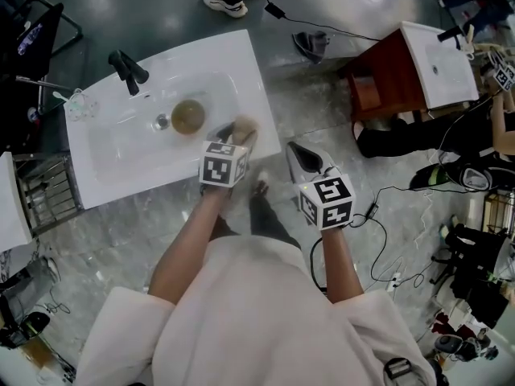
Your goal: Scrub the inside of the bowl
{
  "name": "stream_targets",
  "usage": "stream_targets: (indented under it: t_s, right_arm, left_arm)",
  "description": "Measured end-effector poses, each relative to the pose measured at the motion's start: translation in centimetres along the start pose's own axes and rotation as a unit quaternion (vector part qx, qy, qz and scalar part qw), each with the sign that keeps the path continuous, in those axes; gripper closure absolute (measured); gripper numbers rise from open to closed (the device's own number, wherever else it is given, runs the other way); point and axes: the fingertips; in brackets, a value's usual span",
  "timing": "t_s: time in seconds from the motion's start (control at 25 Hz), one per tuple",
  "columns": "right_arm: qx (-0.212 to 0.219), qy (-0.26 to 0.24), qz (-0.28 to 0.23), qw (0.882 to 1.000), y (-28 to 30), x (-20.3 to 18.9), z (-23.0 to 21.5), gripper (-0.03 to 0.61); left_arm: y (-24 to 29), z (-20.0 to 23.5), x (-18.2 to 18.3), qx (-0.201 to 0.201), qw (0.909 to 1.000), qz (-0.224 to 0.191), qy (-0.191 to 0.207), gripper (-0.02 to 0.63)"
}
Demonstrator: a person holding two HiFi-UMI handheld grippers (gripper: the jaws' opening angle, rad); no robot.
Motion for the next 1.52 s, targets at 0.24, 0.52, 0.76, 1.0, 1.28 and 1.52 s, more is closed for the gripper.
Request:
stream_targets:
  t_s: [0.24, 0.52, 0.76, 1.0, 1.28, 1.52]
  right_arm:
    - [0.003, -0.013, -0.012, 1.000, 0.5, 0.9, 3.7, 0.572]
    - [0.006, -0.031, -0.029, 0.999, 2.3, 2.4, 10.2, 0.572]
    - [0.015, -0.056, -0.032, 0.998, 4.0, 2.9, 14.6, 0.552]
    - [0.042, -0.096, -0.013, 0.994, 7.4, 2.5, 17.9, 0.503]
    - [0.093, -0.158, 0.047, 0.982, 13.4, 2.0, 20.4, 0.483]
    - [0.139, -0.200, 0.105, 0.964, 19.1, 0.0, 21.5, 0.466]
  left_arm:
    - [-5.3, 2.4, 1.1, 0.024, 0.9974, -0.051, 0.044, 0.380]
    - [-13.0, 7.8, 0.3, 0.054, 0.9940, -0.079, 0.052, 0.380]
    - [-18.0, 11.4, -1.3, 0.072, 0.9924, -0.090, 0.043, 0.380]
    - [-21.7, 14.6, -3.0, 0.102, 0.9893, -0.101, 0.027, 0.380]
    - [-23.9, 18.2, -4.8, 0.139, 0.9850, -0.101, -0.015, 0.380]
    - [-23.6, 20.5, -6.3, 0.171, 0.9776, -0.103, -0.066, 0.380]
Point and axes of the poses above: the fingertips, and each gripper's own axes: y forward along the fingers, z to its left, x out of its top, and after that the axes turned 12 degrees about y, right-handed
